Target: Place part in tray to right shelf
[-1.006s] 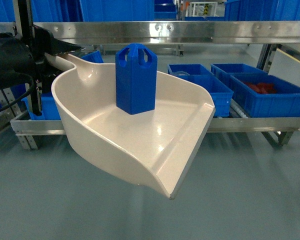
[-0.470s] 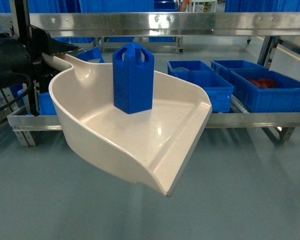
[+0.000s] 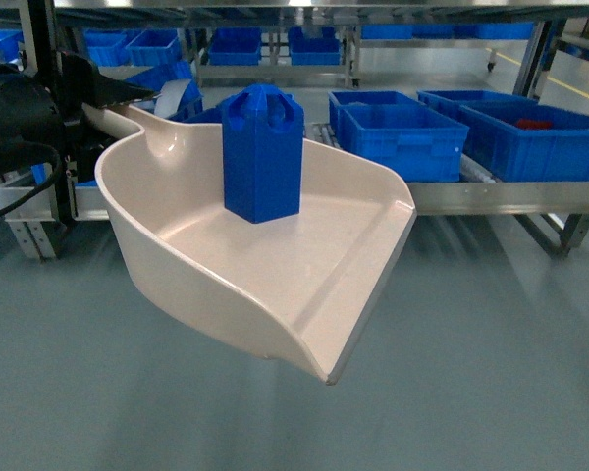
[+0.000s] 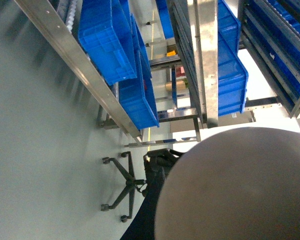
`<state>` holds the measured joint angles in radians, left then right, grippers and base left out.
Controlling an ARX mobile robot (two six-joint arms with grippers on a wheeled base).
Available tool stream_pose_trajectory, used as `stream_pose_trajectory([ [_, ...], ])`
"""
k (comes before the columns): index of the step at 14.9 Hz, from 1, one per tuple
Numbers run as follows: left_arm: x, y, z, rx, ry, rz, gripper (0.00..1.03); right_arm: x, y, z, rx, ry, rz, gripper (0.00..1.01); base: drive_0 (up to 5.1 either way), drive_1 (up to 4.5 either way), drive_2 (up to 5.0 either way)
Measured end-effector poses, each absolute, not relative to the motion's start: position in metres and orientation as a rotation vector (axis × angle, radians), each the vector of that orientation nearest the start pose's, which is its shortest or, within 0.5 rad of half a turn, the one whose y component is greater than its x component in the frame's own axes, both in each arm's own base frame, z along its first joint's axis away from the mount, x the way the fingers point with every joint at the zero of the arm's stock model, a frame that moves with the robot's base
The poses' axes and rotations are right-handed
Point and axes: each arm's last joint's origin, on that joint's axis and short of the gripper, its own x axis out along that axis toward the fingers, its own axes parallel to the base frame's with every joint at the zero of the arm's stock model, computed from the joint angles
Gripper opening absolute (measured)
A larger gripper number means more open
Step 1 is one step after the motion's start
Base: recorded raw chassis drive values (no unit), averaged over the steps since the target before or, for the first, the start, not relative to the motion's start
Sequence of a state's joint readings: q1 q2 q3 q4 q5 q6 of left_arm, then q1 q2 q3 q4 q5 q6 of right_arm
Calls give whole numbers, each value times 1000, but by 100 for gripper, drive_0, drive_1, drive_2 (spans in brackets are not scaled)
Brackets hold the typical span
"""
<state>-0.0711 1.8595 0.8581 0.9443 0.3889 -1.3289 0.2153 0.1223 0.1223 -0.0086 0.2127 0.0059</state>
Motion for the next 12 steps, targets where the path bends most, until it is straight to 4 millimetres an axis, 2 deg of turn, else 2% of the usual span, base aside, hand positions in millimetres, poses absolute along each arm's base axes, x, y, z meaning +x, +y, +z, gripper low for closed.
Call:
stream_pose_trajectory([
  [12,370,-37,177,-1313,358,-350,12,98,15,194,3,12,2,98,0,0,0],
])
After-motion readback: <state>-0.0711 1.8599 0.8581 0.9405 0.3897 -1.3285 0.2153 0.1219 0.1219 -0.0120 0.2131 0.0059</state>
